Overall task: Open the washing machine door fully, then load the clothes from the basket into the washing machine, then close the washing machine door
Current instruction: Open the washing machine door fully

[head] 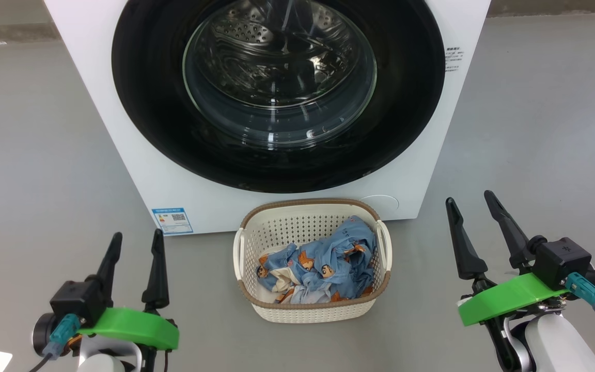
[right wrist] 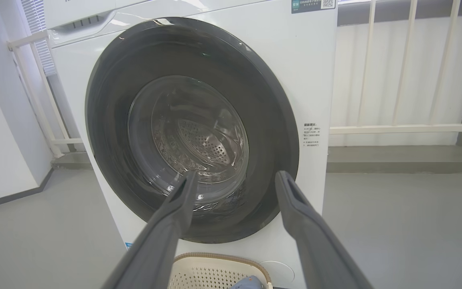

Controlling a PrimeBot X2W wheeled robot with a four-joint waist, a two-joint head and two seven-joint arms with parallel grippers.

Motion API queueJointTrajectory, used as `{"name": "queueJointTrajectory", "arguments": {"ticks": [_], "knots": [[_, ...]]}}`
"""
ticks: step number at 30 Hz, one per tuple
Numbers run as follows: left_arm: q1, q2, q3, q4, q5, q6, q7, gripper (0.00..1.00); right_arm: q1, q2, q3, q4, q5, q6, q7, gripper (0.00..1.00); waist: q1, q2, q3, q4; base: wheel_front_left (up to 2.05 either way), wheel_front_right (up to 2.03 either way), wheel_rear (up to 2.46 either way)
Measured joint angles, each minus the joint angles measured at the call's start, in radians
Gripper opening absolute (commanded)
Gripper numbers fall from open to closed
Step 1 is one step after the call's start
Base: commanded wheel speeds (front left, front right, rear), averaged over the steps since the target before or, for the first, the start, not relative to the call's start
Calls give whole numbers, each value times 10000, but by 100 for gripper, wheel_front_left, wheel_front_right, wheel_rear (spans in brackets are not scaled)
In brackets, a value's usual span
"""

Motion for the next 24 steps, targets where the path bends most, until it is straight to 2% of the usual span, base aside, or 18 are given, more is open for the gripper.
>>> {"name": "queueJointTrajectory", "arguments": {"ticks": [13, 24], "knots": [[0, 19, 52, -4, 12, 0, 0, 100, 0, -4, -73, -2, 0, 0, 0, 100, 0, 0, 17, 8, 15, 15, -30], [-1, 17, 84, -2, 23, 0, 0, 100, -1, 0, -128, 4, 0, 0, 0, 100, 0, 0, 91, -1, 97, 97, -194]]}}
